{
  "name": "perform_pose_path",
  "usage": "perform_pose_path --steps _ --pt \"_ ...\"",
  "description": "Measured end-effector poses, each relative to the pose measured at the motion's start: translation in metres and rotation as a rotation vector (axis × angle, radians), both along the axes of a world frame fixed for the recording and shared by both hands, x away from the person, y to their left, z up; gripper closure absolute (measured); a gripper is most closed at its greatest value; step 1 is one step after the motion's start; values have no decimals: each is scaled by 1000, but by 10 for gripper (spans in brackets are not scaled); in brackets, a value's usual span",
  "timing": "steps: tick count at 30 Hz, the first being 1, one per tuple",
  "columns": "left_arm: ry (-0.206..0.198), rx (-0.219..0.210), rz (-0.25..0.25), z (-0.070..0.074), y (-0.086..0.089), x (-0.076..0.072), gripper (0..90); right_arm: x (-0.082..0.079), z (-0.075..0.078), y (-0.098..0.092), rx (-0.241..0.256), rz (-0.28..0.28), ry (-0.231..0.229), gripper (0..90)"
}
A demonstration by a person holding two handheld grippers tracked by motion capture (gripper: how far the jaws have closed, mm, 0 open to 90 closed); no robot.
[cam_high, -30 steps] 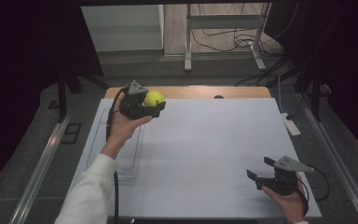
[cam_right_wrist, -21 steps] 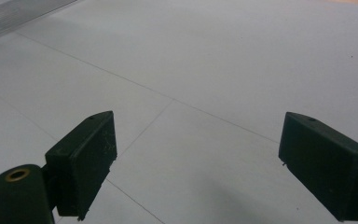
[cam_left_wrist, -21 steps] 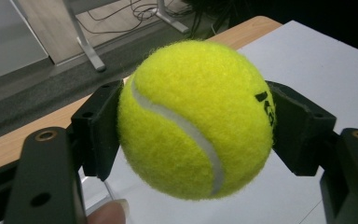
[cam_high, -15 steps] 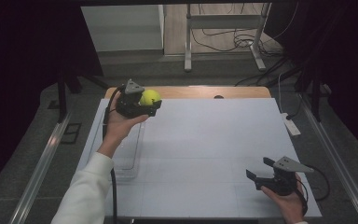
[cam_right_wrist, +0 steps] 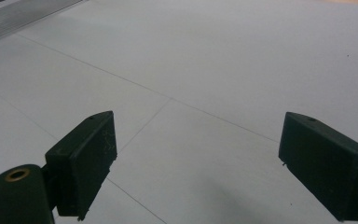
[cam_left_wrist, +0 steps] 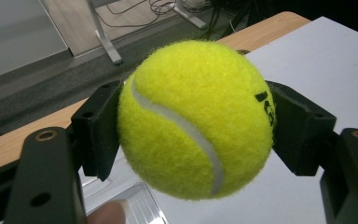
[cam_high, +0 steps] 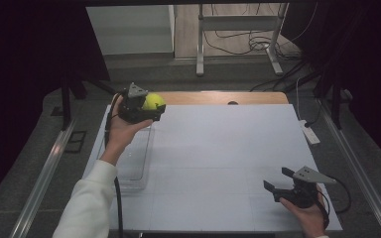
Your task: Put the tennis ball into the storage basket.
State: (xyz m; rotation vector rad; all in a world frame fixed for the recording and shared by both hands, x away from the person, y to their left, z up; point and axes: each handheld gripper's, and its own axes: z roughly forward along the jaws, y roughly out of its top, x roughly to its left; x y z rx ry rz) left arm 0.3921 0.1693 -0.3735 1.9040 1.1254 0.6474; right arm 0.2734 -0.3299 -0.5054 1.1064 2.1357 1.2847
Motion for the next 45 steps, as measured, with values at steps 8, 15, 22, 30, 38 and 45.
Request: perform_pose_path --steps 8,15,22,30,38,45 --pt "5 9 20 0 7 1 271 1 -2 1 -5 5 11 117" --pt "-2 13 34 4 15 -1 271 1 -2 1 -9 8 12 117" --pt "-14 10 57 4 24 0 271 1 -2 1 -8 9 12 117" --pt "-6 14 75 2 30 3 271 1 -2 1 -10 7 12 117" --pt "8 22 98 -4 39 8 271 1 -2 2 -15 5 11 117" --pt "19 21 121 -9 48 11 271 1 -2 2 -19 6 13 117"
